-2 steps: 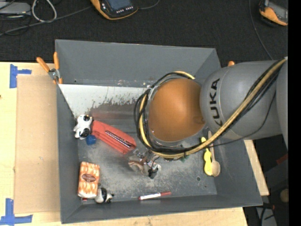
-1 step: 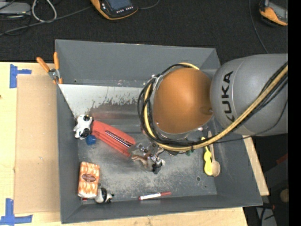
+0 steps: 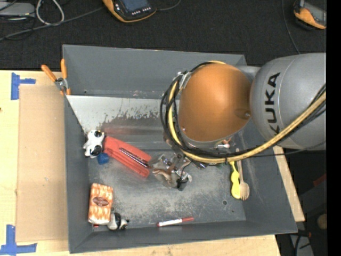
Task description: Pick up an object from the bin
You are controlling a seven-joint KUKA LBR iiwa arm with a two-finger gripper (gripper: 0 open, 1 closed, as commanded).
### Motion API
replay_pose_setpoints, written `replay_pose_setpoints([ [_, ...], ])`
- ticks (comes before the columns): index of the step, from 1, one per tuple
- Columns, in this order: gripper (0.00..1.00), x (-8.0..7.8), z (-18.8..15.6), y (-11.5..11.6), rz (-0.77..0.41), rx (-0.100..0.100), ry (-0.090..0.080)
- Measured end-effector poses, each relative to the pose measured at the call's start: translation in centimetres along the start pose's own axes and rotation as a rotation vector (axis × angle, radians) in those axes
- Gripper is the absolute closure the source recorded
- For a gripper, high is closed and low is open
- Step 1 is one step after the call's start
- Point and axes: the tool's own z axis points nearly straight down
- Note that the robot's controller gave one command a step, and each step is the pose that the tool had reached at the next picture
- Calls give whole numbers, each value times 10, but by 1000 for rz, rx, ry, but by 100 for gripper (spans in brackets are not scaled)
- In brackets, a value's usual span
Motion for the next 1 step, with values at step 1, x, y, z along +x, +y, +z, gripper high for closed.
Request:
replay_pose_setpoints([
  [1,100,0,-32,1,2,0,-1],
])
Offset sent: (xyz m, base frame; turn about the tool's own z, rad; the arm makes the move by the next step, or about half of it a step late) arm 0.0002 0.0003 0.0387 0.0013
